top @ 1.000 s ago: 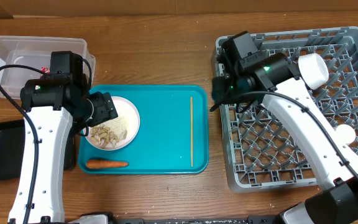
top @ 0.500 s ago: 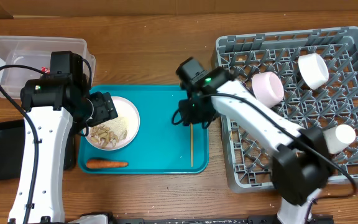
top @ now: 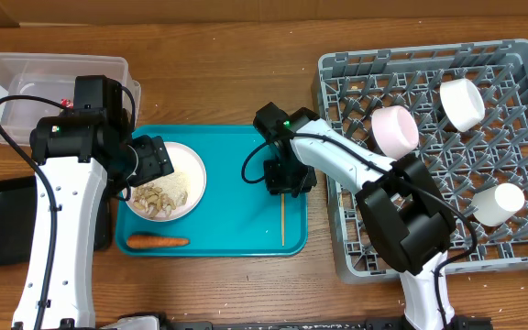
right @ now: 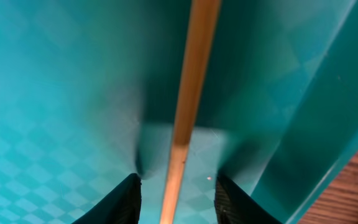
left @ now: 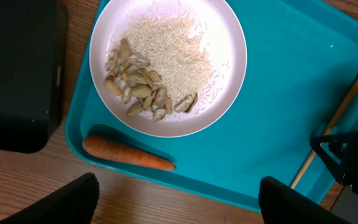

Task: Sort waste into correct bins and load items into the dishwasher
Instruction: 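Carry the chopsticks into the rack and lay them along its left edge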

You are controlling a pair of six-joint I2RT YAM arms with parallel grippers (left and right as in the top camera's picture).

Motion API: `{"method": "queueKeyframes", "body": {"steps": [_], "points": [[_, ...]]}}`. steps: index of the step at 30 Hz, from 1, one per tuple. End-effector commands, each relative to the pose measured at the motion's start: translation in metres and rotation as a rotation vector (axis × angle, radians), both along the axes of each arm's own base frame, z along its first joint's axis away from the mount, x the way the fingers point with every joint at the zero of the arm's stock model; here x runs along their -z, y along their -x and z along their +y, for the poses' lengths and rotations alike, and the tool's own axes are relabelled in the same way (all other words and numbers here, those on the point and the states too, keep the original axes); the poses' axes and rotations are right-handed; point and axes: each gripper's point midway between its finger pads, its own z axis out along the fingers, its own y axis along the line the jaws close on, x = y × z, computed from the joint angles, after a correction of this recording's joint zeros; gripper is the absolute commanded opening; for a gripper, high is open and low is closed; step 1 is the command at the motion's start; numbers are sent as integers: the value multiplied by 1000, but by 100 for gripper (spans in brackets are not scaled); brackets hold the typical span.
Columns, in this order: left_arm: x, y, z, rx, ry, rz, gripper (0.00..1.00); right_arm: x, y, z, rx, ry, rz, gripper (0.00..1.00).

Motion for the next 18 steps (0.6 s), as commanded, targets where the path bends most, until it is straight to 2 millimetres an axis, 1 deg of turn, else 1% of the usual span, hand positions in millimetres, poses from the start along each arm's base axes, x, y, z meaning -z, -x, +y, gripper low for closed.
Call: {"method": "queueKeyframes", "body": {"steps": [1,2,3,8,12,14,16,18], "points": [[-2,-3,1,-12,5,-9,84,10,4,1,13,17,11,32],[-2,-3,1,-12,5,-9,84,11,5,0,19,20,12,28],[-2,-3,1,-12,5,-9,84,12,5,-1,27,24,13,26],[-2,-3,1,-12,6,-9,84,13,6,-2,35,31,17,5],[-2,-3,1,-13,6,-9,84,7,6,-3,36,32,17,4],[-2,-3,1,-13,5,-9,84,-4,1,-2,7,19,4,4],[-2,-3,1,-12,6,-9,84,-25,-7,-2,-29,2,-30,4],[-2,-3,1,-13,5,-9,84,-52,-18,-6,-29,11,-84,4]]}}
